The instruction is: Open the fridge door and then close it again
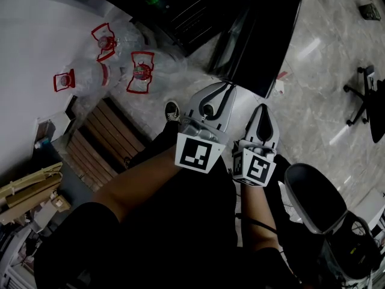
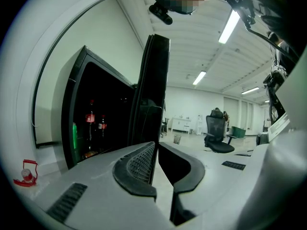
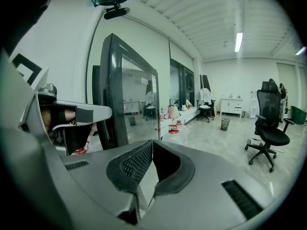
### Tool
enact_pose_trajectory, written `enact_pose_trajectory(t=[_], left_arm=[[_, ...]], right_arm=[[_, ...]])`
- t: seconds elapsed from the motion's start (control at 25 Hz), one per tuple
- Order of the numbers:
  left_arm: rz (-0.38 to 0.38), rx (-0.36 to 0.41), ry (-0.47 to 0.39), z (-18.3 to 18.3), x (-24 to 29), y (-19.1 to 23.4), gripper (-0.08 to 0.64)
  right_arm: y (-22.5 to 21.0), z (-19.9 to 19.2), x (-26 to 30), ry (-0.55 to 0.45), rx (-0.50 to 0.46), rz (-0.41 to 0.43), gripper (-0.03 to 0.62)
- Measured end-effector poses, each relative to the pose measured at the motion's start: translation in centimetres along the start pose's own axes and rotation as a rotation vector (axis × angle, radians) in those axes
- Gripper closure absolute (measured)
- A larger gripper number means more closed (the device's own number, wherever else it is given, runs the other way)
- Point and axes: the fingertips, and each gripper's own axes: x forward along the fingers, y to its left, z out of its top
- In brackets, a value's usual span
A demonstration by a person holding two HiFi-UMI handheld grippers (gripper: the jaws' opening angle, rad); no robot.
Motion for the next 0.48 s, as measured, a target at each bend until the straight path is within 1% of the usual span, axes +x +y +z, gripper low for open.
enact_pose_trajectory(t=[0.2,0.32,0.48], left_arm=[[0.008,0.003,0.001,-0.2,-0.1,0.3,0.537],[0.014,0.020,-0.001,0.0,-0.2,0.9,0.535],[0.043,0.020,0.004,0.0,-0.6,2.3,0.531]], right_arm=[[0.2,-0.3,0.3,0.006,0.001,0.012,0.577],[0.5,-0.3,0.7,0.011,-0.002,0.023,0.577],[1.4,-0.2,1.3,0.014,-0.006,0.045,0.577]])
